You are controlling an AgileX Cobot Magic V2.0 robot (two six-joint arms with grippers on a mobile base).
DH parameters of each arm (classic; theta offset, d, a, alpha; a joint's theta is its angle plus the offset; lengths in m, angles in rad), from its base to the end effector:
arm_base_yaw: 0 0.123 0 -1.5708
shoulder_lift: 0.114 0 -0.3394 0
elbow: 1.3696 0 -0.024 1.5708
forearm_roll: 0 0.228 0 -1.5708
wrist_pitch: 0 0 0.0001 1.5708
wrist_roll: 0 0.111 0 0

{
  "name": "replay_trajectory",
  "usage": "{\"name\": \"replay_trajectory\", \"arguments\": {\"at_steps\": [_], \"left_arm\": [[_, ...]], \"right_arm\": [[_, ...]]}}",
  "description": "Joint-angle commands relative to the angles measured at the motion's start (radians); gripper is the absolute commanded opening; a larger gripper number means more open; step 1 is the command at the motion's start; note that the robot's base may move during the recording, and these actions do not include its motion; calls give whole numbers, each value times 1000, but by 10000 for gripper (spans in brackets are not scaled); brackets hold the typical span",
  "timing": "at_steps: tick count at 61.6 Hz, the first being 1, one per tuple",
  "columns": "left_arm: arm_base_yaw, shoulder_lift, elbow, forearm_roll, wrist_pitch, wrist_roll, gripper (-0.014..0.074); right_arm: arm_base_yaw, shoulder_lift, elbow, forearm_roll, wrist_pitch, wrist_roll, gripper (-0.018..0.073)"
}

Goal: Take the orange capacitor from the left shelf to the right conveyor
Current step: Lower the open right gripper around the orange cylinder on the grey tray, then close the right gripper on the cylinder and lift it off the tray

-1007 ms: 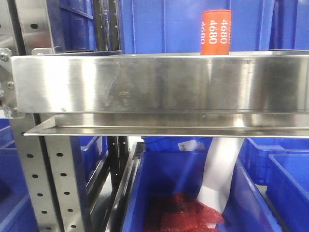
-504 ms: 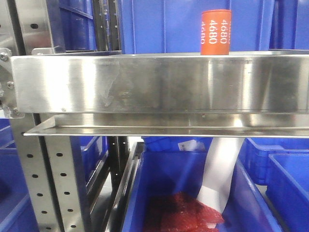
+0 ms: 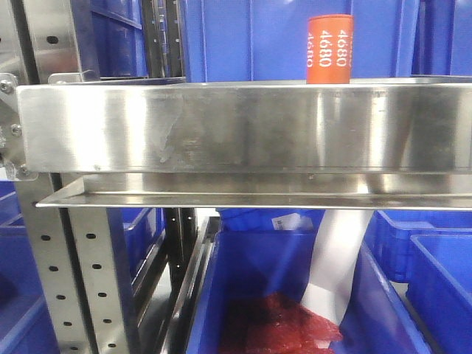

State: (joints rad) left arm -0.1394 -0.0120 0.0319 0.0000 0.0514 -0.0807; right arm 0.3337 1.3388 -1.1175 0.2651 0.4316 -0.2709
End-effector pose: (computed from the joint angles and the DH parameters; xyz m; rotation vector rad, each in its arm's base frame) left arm -0.0008 0.0001 0.1985 0.0457 1.5568 -0.1738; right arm 0.2635 0.1042 0.3954 -0.4492 2.0859 0.2965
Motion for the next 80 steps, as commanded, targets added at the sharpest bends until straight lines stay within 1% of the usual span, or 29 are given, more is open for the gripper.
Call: {"name": "replay_trajectory", "arguments": {"at_steps": [1,39,80], "left_arm": [[-6,-16,-7,0,-88,-1,-105],[-6,-16,-7,0,-88,-1,-105],[-6,-16,-7,0,-88,-1,-105]], "right_arm": [[-6,-11,-35,13,-90,-1,627],[-34,106,-35,15,-192,13,627],[-31,206,-35,28,-284,17,627]]}}
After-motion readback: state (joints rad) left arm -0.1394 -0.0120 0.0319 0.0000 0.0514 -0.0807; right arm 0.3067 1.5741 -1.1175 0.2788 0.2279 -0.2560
